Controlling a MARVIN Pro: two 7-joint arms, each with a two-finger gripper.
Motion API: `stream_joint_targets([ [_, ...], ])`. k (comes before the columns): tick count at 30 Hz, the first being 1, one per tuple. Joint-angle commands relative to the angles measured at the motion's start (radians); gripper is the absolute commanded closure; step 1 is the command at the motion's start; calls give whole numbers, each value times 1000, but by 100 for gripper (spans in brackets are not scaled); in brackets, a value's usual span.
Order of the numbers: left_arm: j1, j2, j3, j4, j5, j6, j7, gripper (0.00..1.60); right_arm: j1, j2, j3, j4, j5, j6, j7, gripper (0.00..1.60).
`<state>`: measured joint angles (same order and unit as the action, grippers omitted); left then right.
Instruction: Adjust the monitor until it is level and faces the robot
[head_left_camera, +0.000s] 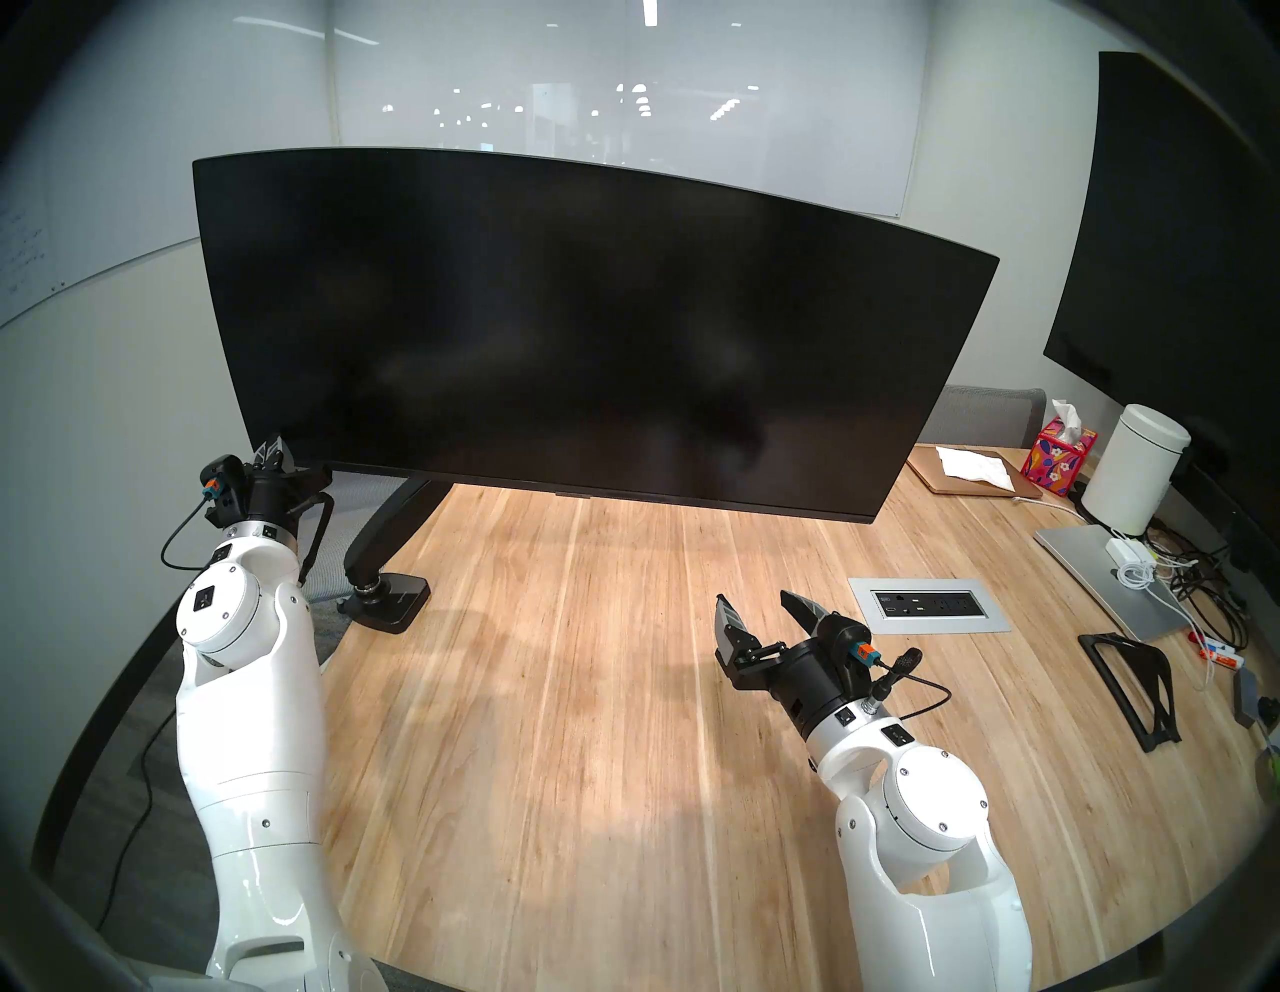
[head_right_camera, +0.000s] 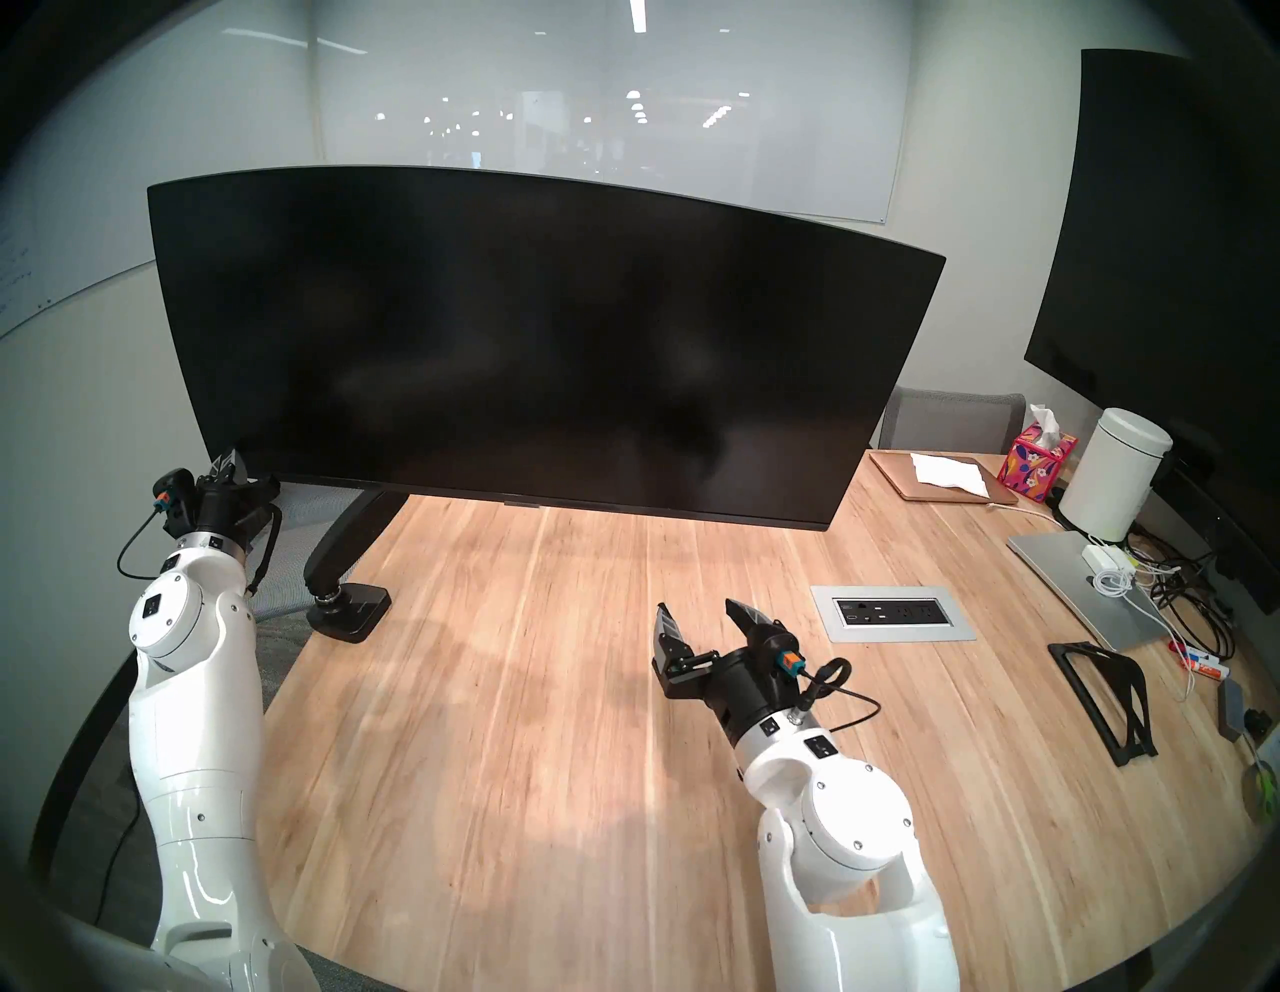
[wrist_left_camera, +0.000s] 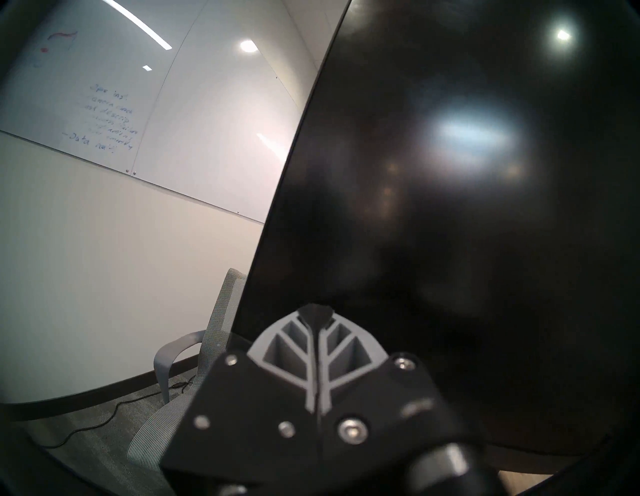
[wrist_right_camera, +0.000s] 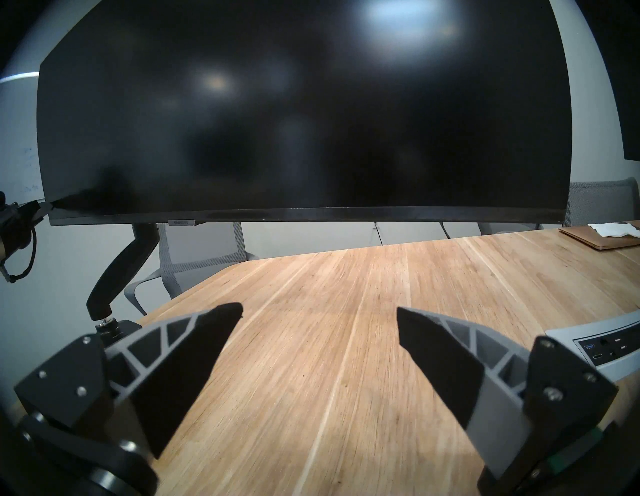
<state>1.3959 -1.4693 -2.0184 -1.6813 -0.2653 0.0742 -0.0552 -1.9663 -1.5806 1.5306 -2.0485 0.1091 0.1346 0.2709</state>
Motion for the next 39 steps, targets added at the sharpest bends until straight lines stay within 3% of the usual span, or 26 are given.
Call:
stream_joint_targets([
  [1, -56, 23, 7, 1, 1, -5, -3, 160, 3, 0, 0, -19, 1, -3, 1, 0],
  [15, -46, 21, 7, 11, 5, -20, -18, 160, 3, 0, 0, -20, 1, -3, 1, 0],
  [23, 27, -3, -1, -54, -27, -13, -48, 160, 3, 0, 0, -20, 1, -3, 1, 0],
  [39, 22, 6, -6, -57, -37, -6, -49, 160, 3, 0, 0, -20, 1, -3, 1, 0],
])
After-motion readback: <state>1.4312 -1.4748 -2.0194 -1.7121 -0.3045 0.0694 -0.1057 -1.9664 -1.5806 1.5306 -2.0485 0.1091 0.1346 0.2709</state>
